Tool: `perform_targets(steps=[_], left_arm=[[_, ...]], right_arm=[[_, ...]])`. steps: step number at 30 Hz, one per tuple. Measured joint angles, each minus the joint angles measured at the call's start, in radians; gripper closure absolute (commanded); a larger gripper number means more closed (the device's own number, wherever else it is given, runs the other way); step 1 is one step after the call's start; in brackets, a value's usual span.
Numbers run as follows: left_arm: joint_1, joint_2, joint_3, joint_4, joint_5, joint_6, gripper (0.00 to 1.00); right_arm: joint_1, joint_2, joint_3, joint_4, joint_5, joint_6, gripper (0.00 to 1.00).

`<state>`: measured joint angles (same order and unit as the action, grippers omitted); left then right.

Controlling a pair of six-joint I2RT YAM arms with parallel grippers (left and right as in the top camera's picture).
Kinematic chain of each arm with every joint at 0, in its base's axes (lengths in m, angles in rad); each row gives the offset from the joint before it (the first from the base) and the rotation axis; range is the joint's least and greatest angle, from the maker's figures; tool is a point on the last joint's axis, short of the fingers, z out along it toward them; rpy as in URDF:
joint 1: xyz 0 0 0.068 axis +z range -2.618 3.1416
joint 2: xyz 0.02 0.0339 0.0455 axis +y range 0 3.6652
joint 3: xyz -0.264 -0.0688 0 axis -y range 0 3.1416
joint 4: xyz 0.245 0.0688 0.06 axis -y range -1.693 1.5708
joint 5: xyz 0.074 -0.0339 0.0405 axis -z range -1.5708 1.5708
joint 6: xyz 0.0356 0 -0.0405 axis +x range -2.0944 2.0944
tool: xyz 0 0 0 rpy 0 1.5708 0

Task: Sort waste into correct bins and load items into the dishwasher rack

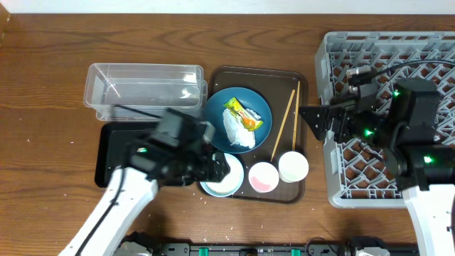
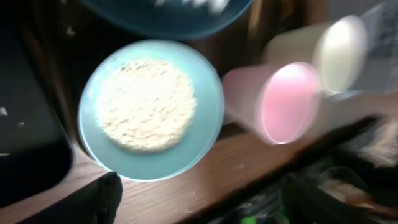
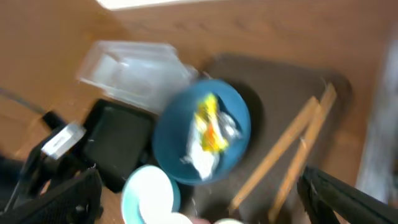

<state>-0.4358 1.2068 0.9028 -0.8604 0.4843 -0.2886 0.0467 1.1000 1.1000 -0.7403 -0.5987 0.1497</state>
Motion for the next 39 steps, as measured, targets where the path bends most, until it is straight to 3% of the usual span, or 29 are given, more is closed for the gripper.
perform_targets(steps=[6, 10, 24, 30, 33, 37, 39], left_arm=[[-0.172, 0.104, 0.0, 0.003, -0.261, -0.046, 0.18], [-0.216, 0.152, 0.0, 0.045, -0.338, -0.066, 0.24], [-0.287, 0.087, 0.076, 0.195, -0.194, -0.143, 0.34], [-0.37, 0.201, 0.076, 0.21, -0.195, -0.154, 0.4], [-0.409, 0.272, 0.076, 0.222, -0.196, -0.16, 0.51], [-0.431, 0.325, 0.076, 0.237, -0.196, -0.159, 0.91], [-0.431, 0.331, 0.076, 0.24, -0.202, -0.159, 0.94]], right_arm=[[0.0, 0.061, 0.0, -0.176, 0.238, 0.095, 0.01], [0.0, 0.074, 0.0, -0.208, 0.302, 0.114, 0.01], [0.0, 0.074, 0.0, -0.221, 0.338, 0.126, 0.01], [0.0, 0.074, 0.0, -0.22, 0.342, 0.126, 0.01], [0.0, 0.074, 0.0, -0.22, 0.342, 0.126, 0.01], [0.0, 0.074, 0.0, -0.22, 0.342, 0.126, 0.01], [0.0, 0.074, 0.0, -0.22, 0.343, 0.126, 0.01]])
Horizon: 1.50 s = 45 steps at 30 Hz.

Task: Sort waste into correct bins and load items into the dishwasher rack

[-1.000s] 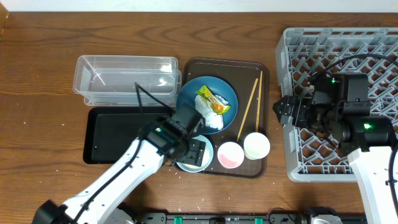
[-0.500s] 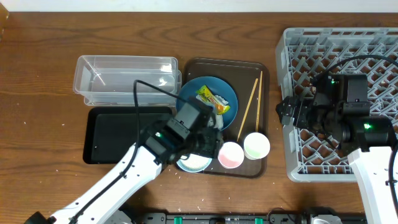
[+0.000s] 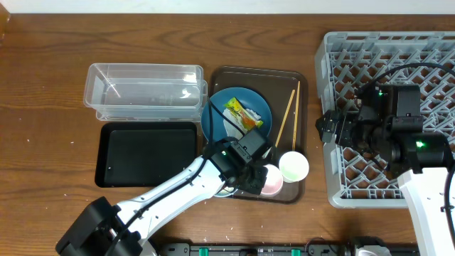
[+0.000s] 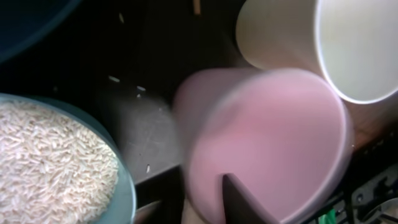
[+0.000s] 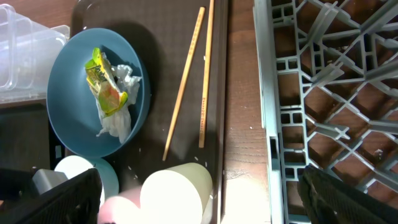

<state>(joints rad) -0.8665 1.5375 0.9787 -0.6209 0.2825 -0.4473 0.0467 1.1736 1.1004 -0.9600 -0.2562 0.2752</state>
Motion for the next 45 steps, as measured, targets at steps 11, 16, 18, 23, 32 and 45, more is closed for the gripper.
perform_targets(steps=[11, 16, 18, 23, 32, 45], left_arm=[[0.143, -0.147, 0.085, -0.158, 0.035, 0.003, 0.94], [0.402, -0.27, 0.133, -0.036, 0.286, 0.023, 0.94], [0.512, -0.285, 0.137, 0.026, 0.436, 0.024, 0.94], [0.706, -0.267, 0.137, 0.121, 0.807, 0.0, 0.94], [0.742, -0.264, 0.137, 0.131, 1.118, -0.011, 0.94], [0.749, -0.264, 0.137, 0.166, 1.223, -0.024, 0.89]], right_arm=[[0.0, 0.0, 0.0, 0.003, -0.018, -0.004, 0.01], [0.0, 0.0, 0.0, 0.111, -0.232, -0.096, 0.03], [0.001, 0.0, 0.0, 0.19, -0.362, -0.126, 0.06], [0.073, 0.0, 0.003, 0.476, -0.679, -0.143, 0.05], [0.293, 0.0, 0.004, 0.679, -0.827, -0.129, 0.07], [0.313, 0.0, 0.004, 0.677, -0.897, -0.126, 0.44]])
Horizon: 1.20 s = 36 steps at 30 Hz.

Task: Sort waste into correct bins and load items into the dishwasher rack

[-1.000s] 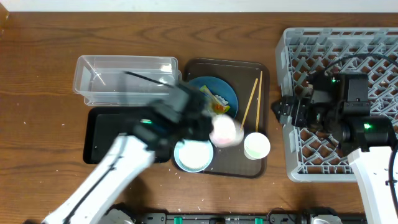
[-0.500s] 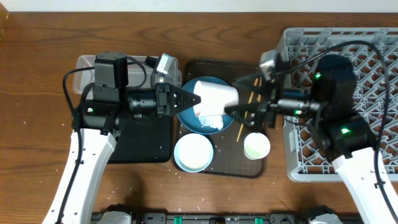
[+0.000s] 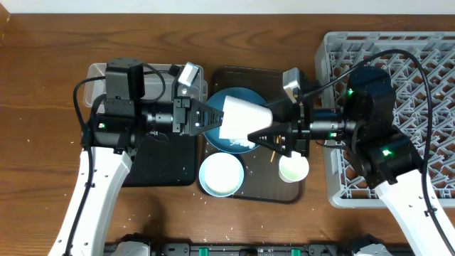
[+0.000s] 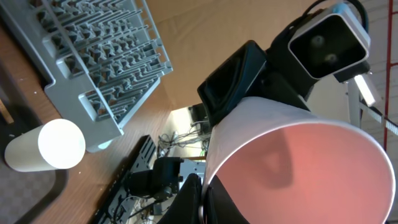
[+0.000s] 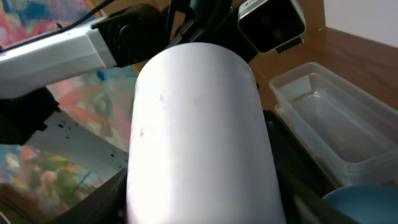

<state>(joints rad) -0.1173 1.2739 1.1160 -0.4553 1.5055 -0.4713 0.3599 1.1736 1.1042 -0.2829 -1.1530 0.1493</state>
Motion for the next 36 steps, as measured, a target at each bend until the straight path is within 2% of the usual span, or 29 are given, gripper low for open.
perform_targets(steps=[1, 3, 4, 6, 9, 13, 16, 19, 22, 27, 32, 36], left_arm=[[0.001, 0.0, 0.0, 0.006, 0.003, 0.0, 0.83], [0.0, 0.0, 0.0, 0.02, 0.011, 0.006, 0.51], [-0.002, 0.0, 0.0, 0.02, 0.014, 0.004, 0.4], [-0.002, 0.0, 0.0, 0.018, 0.017, -0.003, 0.35], [-0.002, 0.0, 0.0, 0.019, 0.017, -0.001, 0.3], [-0.002, 0.0, 0.0, 0.019, 0.014, -0.003, 0.29], [-0.002, 0.0, 0.0, 0.019, 0.014, -0.003, 0.29], [-0.002, 0.0, 0.0, 0.019, 0.014, -0.003, 0.28], [-0.002, 0.0, 0.0, 0.019, 0.014, -0.003, 0.28], [-0.002, 0.0, 0.0, 0.019, 0.01, -0.003, 0.28], [-0.002, 0.0, 0.0, 0.019, -0.003, -0.003, 0.28], [-0.002, 0.0, 0.0, 0.018, -0.012, -0.003, 0.28]], right_arm=[[-0.002, 0.0, 0.0, 0.001, -0.005, -0.001, 0.46], [-0.002, 0.001, 0.0, -0.001, -0.021, 0.0, 0.5], [0.0, 0.001, 0.0, -0.002, -0.027, 0.0, 0.5], [-0.002, 0.001, 0.0, -0.001, -0.035, 0.0, 0.55], [-0.032, 0.001, 0.0, -0.012, -0.044, 0.0, 0.58], [-0.182, -0.008, 0.0, -0.107, -0.012, 0.015, 0.59], [-0.354, -0.024, 0.002, -0.275, 0.089, 0.039, 0.58], [-0.53, -0.037, 0.003, -0.487, 0.271, 0.067, 0.6], [-0.639, -0.038, 0.003, -0.677, 0.454, 0.085, 0.62], [-0.674, -0.039, 0.003, -0.892, 0.744, 0.11, 0.61], [-0.674, -0.043, 0.003, -0.958, 0.973, 0.134, 0.61], [-0.674, -0.027, 0.003, -0.99, 1.072, 0.14, 0.61]])
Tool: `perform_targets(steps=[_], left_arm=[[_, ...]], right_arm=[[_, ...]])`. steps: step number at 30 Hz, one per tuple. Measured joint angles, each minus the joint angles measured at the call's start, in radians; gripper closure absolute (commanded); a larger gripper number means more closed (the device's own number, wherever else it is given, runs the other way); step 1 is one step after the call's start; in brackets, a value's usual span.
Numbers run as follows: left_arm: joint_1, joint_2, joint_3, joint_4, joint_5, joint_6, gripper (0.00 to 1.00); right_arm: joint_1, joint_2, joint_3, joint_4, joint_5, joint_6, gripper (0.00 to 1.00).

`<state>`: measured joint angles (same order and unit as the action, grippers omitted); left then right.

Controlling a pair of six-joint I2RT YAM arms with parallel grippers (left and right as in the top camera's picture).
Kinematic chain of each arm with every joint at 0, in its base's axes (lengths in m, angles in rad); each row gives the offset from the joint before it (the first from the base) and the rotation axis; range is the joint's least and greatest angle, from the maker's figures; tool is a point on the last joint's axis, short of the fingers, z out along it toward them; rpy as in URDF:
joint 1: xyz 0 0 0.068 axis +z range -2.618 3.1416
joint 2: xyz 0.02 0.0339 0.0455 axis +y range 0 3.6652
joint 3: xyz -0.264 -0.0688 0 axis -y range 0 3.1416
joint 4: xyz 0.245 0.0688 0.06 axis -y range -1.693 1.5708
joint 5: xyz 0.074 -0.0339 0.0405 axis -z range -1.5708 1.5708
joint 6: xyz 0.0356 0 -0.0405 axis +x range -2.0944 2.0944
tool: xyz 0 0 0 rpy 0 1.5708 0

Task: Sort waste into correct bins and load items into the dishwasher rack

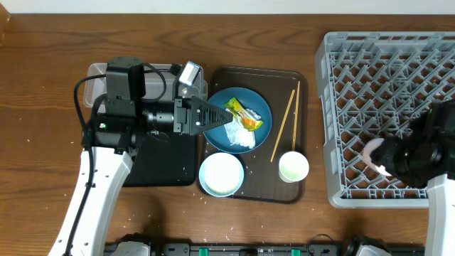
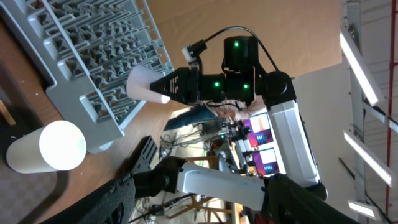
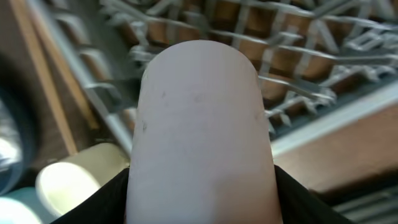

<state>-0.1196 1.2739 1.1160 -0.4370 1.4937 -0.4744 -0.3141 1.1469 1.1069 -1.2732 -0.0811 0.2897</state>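
My right gripper (image 1: 380, 156) is shut on the pink cup (image 1: 372, 154), holding it over the near left part of the grey dishwasher rack (image 1: 387, 78). In the right wrist view the pink cup (image 3: 202, 118) fills the frame between the dark fingers (image 3: 109, 199), with rack ribs behind it. My left gripper (image 1: 212, 116) stands open and empty over the left rim of the blue plate (image 1: 238, 135). The left wrist view shows the pink cup (image 2: 146, 85) far off at the rack (image 2: 93, 56).
The brown tray (image 1: 302, 188) holds a white cup (image 1: 293, 166), a bowl of rice (image 1: 222, 174), chopsticks (image 1: 284, 128), and the plate's wrapper (image 1: 243, 114) and tissue (image 1: 233, 134). A clear bin (image 1: 142, 89) and a black bin (image 1: 153, 160) lie to its left.
The pink cup was in the air above the plate with both grippers at it. Now my left gripper is open and empty, and the right holds the cup over the rack.
My left gripper was over the rice bowl with the pink cup standing on the tray. Then it was at the pink cup. Then the cup was held up between both grippers above the plate. Now the right gripper alone has it, at the rack.
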Motion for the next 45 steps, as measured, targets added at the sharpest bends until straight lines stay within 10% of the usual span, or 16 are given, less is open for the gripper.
perform_targets(steps=[6, 16, 34, 41, 45], left_arm=[[0.0, 0.0, 0.0, 0.0, -0.008, 0.0, 0.28], [-0.113, 0.0, 0.0, 0.0, -0.146, 0.0, 0.29], [-0.772, 0.227, 0.001, -0.068, -1.269, 0.067, 0.34], [-0.831, 0.406, 0.001, 0.011, -1.337, 0.075, 0.55], [-0.83, 0.447, 0.001, 0.018, -1.343, 0.082, 0.85]], right_arm=[[0.0, 0.117, 0.0, 0.053, 0.068, 0.01, 0.59], [0.0, 0.248, 0.004, 0.035, -0.009, 0.028, 0.08], [0.035, 0.016, 0.173, 0.137, -0.36, 0.013, 0.07], [0.108, 0.018, 0.167, 0.133, -0.394, 0.013, 0.08], [0.13, 0.018, 0.161, 0.133, -0.391, 0.013, 0.08]])
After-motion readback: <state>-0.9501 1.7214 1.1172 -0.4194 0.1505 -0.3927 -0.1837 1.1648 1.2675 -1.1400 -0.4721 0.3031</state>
